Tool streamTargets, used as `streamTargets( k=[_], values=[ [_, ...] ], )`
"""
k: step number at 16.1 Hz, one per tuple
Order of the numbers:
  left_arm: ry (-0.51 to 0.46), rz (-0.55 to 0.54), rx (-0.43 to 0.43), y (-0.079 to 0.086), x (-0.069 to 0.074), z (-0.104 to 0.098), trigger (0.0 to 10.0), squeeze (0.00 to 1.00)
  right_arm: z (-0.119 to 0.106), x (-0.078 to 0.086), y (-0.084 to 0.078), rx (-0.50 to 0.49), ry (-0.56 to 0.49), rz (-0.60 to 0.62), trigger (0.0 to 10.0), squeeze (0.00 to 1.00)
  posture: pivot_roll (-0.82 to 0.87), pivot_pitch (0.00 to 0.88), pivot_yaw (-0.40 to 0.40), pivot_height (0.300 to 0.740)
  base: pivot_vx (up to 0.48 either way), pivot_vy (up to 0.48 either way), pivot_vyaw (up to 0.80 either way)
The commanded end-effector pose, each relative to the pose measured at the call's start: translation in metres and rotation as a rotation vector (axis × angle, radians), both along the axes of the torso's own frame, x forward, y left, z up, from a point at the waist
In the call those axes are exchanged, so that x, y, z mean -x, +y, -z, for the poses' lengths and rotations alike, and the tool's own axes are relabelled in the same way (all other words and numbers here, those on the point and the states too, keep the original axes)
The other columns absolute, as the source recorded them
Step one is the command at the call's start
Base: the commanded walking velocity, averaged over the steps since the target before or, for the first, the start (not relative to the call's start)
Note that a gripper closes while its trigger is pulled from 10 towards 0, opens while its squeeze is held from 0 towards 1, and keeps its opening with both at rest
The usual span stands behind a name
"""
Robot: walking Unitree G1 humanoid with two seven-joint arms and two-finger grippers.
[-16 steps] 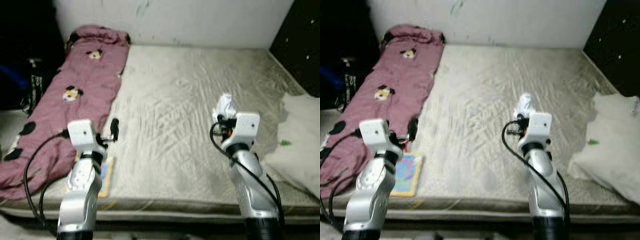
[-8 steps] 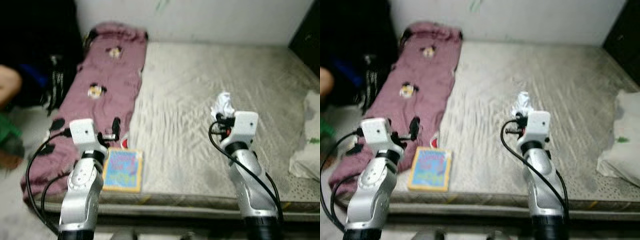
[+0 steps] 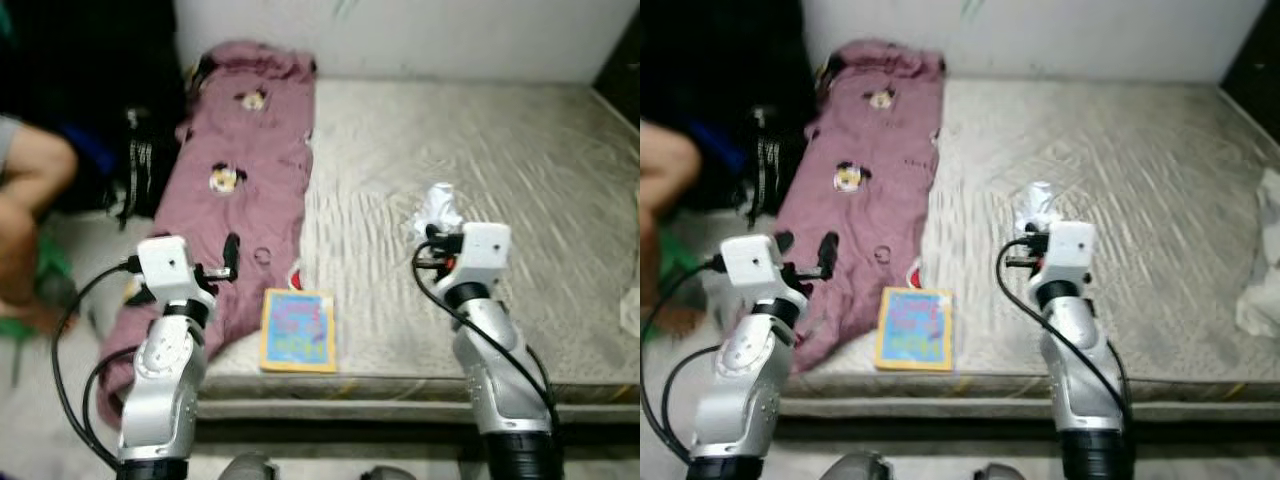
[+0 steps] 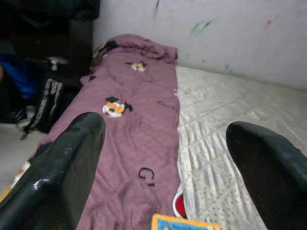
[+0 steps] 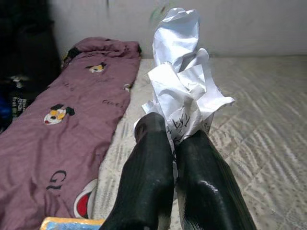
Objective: Clean up the room
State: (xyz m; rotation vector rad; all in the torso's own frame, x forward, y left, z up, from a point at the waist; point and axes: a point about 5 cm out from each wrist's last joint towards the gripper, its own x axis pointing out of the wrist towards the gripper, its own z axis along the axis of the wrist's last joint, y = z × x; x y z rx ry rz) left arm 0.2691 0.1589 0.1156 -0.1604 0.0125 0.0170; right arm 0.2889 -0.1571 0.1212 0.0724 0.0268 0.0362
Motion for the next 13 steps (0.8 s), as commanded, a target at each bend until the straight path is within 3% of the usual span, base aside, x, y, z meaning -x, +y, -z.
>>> streamTargets(
  k=[1,13],
  values=[
    [0.000,-0.027,-0.015,0.0082,0.0002,-0.0012,10.0,0.00,-0.0065,-0.0024,0.0089,-0.015,-0.025,-0.030,10.0,0.00,0.05,0.000,-0.011,0.740,0.000,0.480,0.00],
    [-0.003,-0.021,-0.027,0.0077,-0.0004,-0.0017,10.0,0.00,-0.0073,-0.0025,0.0128,0.016,-0.043,-0.049,10.0,0.00,0.05,0.000,-0.009,0.740,0.000,0.480,0.00]
  ],
)
